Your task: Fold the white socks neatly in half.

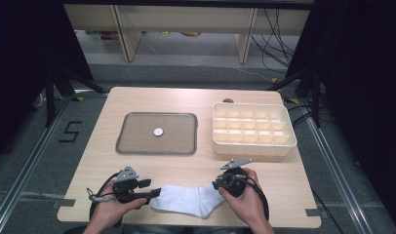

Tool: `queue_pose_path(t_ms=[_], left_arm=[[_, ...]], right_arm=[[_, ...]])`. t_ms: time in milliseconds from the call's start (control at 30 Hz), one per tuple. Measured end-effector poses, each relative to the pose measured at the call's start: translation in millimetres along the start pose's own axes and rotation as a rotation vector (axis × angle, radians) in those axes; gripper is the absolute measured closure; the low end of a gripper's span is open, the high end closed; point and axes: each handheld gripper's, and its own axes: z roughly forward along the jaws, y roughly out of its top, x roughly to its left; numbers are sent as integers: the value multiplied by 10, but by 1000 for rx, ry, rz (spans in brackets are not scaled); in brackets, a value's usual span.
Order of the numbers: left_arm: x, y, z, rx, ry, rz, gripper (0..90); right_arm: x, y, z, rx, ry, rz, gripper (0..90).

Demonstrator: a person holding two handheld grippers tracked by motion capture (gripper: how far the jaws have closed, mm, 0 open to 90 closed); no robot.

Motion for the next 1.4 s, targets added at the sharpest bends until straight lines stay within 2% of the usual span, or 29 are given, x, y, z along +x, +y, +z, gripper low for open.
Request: queue_pose_path(t_ms=[33,67,100,133,167,233,300,333,367,433,500,533,633,667,700,733,767,833,867,900,933,967,1033,1100,1167,1200,1267,1300,1400], left_arm=[[-13,-6,7,11,6,-4,412],[-12,-10,13,23,-11,0,415],[-22,-13,22,27,-8,-3,417],[-31,-8,21,45,-7,-9,421],[-24,-2,26,52,-26,-7,426],[-36,9,23,68,-2,-1,436],[-42,23,33,80,-17,1,440],[-41,35,22,103,-6,19,445],[-46,36,38,94,-11,7,451],[-29,52,23,125,0,23,464],[-9,55,16,142,11,23,476],[0,54,19,158,9,14,477],[-21,34,43,169,6,-8,495],[-5,30,49,184,-17,-3,500],[-29,21,69,166,-9,-27,503],[-26,26,65,186,1,-6,506],[-21,29,74,192,-15,-3,507],[-56,27,105,172,-21,-20,510],[-53,33,105,193,-26,0,513],[-69,31,124,186,-28,-9,518],[-63,36,127,207,-29,16,526],[-79,30,149,198,-29,7,529],[-87,28,161,230,-21,36,539],[-100,21,174,238,-26,60,549],[-126,17,178,241,-21,59,570],[-128,14,180,241,-19,77,582],[-150,-3,189,227,-11,77,621],[-154,-6,188,232,-12,87,649],[-186,-24,193,223,-2,87,755]], right_arm=[[0,-7,10,-6,6,-8,781],[6,-12,18,-2,12,-9,780],[32,-17,22,10,11,13,780],[31,-21,34,-10,11,-17,781],[39,-19,27,4,17,-17,784],[45,-18,30,6,22,-12,796],[47,-15,24,19,19,-5,820],[45,-14,27,23,22,-3,831],[49,-11,30,26,21,1,840],[73,-3,24,52,30,22,857],[78,3,24,50,39,13,869],[103,5,5,63,40,34,869],[110,10,-13,53,40,36,858],[109,13,-19,43,43,34,851],[110,17,-30,44,45,41,846],[109,21,-42,41,45,41,843],[103,25,-42,36,46,40,841],[110,30,-52,41,46,48,838],[114,35,-50,42,47,51,835],[114,39,-49,45,50,52,833],[115,44,-47,45,51,51,829],[120,48,-44,46,48,57,826],[118,52,-33,47,51,52,822],[120,51,-25,50,53,53,820],[123,47,-16,56,56,53,819],[126,46,-12,56,58,52,819],[144,50,-17,62,60,58,819],[139,52,-4,48,64,41,819],[183,61,2,69,69,56,819]])
